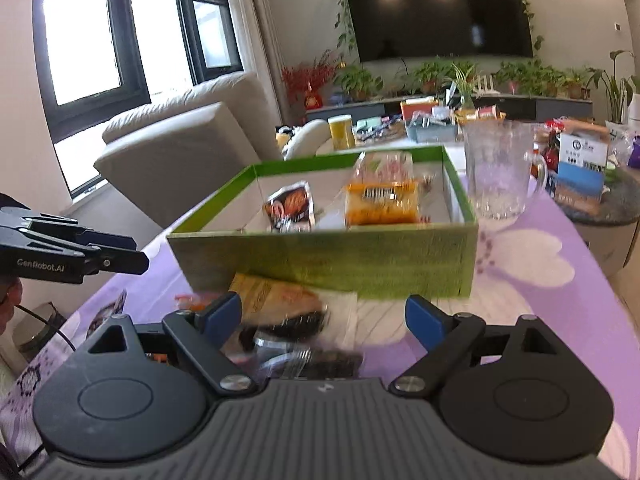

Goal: Organize snacks
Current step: 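Withdraw both tools from the box toward the remaining snacks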

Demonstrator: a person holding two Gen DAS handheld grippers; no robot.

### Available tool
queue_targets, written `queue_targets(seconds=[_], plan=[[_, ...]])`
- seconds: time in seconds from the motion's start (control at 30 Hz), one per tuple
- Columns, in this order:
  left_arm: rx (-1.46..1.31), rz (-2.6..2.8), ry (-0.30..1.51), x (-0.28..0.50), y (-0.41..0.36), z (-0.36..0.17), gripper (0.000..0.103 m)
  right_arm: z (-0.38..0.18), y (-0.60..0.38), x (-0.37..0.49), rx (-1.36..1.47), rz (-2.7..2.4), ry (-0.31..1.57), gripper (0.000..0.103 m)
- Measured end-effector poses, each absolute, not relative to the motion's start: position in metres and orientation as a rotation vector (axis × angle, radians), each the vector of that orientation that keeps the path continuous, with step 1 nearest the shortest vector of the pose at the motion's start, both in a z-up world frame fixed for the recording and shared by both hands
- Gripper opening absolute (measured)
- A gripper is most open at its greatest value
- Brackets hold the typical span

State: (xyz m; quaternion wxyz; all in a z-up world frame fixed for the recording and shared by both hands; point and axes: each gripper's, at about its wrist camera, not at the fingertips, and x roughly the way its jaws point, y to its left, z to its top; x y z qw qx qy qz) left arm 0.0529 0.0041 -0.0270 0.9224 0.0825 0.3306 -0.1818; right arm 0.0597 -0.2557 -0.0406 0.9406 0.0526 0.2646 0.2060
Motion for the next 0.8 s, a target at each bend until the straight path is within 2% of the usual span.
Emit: queue_targets(seconds=[0.53,0.8], plan=[[0.066,-0.288,0.932,0.059,-0.005,-0.059,0.035,-0.052,-0.252,0.036,0.072,0.429,0.569,0.063],[0.065,-0.284,0.971,0.066,-0.017,-0.066,0.037,-0.063,-0.249,0.026,0.033,0.459,0.609,0.063]])
